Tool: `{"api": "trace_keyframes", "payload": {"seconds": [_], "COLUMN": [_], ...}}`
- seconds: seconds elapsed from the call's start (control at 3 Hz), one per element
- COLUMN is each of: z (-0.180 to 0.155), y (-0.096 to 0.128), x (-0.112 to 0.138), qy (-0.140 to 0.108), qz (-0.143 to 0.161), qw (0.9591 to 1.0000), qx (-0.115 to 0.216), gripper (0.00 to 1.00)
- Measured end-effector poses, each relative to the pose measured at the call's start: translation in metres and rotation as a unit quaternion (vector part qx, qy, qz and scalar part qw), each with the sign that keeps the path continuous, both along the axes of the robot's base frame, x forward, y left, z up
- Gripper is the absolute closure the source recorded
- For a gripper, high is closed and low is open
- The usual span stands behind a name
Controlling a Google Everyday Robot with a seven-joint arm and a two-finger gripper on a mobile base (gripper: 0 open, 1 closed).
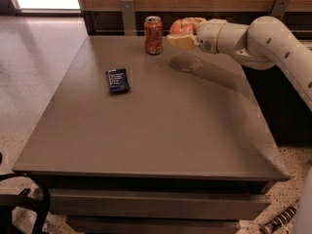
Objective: Move apple near coke can
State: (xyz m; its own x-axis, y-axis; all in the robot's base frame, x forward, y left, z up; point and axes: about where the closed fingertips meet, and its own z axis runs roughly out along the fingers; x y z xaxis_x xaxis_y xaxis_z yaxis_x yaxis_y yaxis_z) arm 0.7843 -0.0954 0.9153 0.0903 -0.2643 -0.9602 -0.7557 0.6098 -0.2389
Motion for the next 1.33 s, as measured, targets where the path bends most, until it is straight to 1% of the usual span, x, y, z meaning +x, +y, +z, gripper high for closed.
{"api": "trace_keyframes", "payload": {"seconds": [0.33,0.67,1.0,1.33], "z": [-0.021,-0.055,-0.074,-0.075], "y": [0.014,0.016,0.012,0.014], "x": [0.003,0.013,0.016,0.016], "qy": [0.030,0.065,0.080,0.081], "qz": [0.022,0.039,0.038,0.039], "qw": [0.9993,0.9969,0.9952,0.9950], "qx": [-0.005,0.024,0.042,0.043], "gripper": [1.00,1.00,1.00,0.77]}}
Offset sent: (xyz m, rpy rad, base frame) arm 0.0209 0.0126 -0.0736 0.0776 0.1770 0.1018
